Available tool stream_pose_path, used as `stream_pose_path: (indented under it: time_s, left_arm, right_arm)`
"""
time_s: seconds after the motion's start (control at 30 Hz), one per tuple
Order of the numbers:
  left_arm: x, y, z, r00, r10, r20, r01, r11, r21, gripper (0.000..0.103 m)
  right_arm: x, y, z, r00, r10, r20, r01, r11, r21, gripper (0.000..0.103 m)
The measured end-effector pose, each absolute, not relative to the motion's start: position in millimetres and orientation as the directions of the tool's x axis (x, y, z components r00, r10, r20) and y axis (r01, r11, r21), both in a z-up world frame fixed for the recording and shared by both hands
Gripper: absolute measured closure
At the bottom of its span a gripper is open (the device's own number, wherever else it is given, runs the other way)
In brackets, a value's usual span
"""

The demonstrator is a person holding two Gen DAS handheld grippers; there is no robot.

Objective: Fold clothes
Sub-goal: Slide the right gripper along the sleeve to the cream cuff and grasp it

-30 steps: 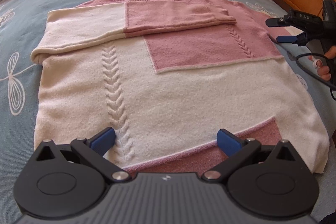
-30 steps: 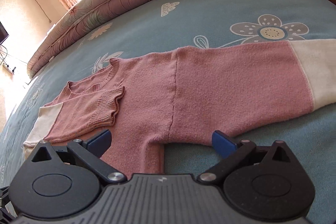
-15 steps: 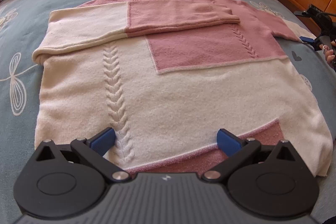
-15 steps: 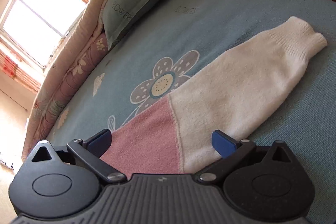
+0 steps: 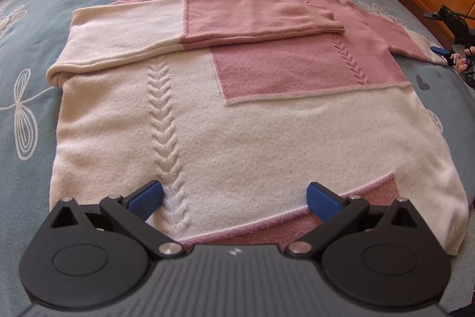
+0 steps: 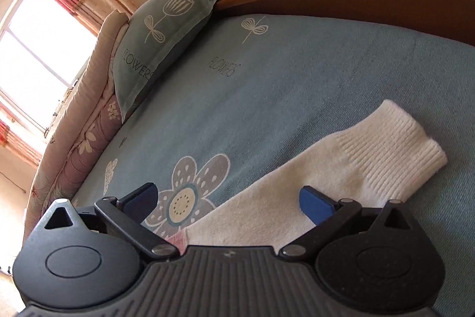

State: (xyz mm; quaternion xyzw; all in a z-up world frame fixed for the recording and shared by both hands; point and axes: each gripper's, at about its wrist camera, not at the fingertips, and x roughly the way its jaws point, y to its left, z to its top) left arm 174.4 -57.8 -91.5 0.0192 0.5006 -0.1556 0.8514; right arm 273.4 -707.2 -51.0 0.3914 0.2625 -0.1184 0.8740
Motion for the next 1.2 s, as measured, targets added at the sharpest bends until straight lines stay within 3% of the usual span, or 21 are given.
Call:
stream_pose_path:
  time_s: [0.13,0.3,0.43,0.6,0.83,1.0,1.2]
  left_arm:
    - [174.3,-59.7,-92.6,0.457,-0.234,-0.858,0.281,0.953,-0.110,0.001]
    - [173.1,-59.8,-93.0,0.465,-0.231,-0.855,0.286,0.953,-0.102,0.001]
    - [171.2,-59.2,-93.3,0.474,-0.232,-0.850,0.283,0.954,-0.102,0.001]
    - [169.7,-60.7,-93.7,0.483,-0.223,-0.847,0.277,0.956,-0.094,0.001]
    - [170.7,-65.2,-94.4,0.485,-0.201,-0.851,0.263,0.962,-0.078,0.001]
    - [169.8,-63.0,-94.6,0.486,-0.209,-0.849,0.268,0.960,-0.082,0.001]
    - [170.3,-65.3,-95.1,0.488,-0.202,-0.849,0.268,0.961,-0.074,0.001]
  right_arm:
    - [262.2,-723.7,-45.1,0.821,-0.082,-0.564,0.495,0.595,0.633,0.000]
    - [234.2,-702.6,-28.3,0.843,0.004,-0.538,0.422,0.614,0.667,0.000]
    - [202.8,-695.7,-41.3,0.878,0.102,-0.468,0.370,0.476,0.798,0.000]
    - [190.2,-701.3,-68.4,0.897,0.055,-0.439,0.392,0.363,0.845,0.000]
    - [226.0,-700.0,-59.4,0.863,-0.009,-0.505,0.437,0.516,0.737,0.000]
    - [232.1,-695.0,-61.0,0.867,-0.050,-0.496,0.433,0.568,0.700,0.000]
    - [238.1,-671.8,-60.1,0.878,0.122,-0.463,0.312,0.589,0.746,0.000]
